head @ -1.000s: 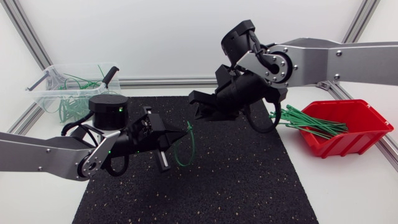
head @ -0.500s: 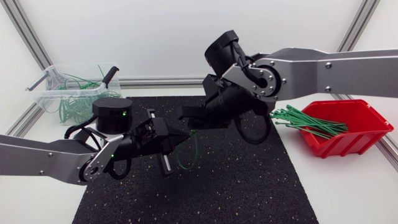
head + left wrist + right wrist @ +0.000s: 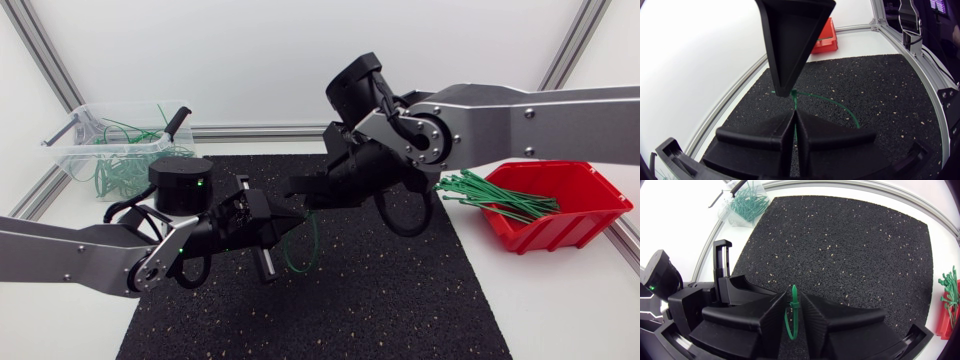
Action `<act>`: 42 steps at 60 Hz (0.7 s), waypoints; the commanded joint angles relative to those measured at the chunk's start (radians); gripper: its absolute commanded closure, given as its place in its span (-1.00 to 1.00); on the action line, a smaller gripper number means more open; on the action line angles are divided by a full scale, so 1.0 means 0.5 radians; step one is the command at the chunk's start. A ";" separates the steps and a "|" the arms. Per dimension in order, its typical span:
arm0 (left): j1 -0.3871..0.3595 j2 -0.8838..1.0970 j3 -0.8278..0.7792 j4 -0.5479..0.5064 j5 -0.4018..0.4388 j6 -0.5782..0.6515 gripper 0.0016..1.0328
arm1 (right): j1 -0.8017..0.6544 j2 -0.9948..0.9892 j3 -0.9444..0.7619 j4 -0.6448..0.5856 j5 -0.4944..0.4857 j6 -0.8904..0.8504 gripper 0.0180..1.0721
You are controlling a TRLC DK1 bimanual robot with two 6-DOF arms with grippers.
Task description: Take a green cable tie from the red box, thread the tail through the head to close it, then place it in the transparent bin on the left.
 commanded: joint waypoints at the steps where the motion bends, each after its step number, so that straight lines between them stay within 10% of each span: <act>1: -0.027 -0.006 -0.053 0.033 -0.012 0.055 0.93 | 0.025 -0.031 -0.047 0.009 0.027 -0.034 0.55; 42: -0.083 -0.092 -0.081 0.033 -0.126 0.120 0.93 | 0.028 -0.114 -0.117 0.025 0.162 -0.059 0.88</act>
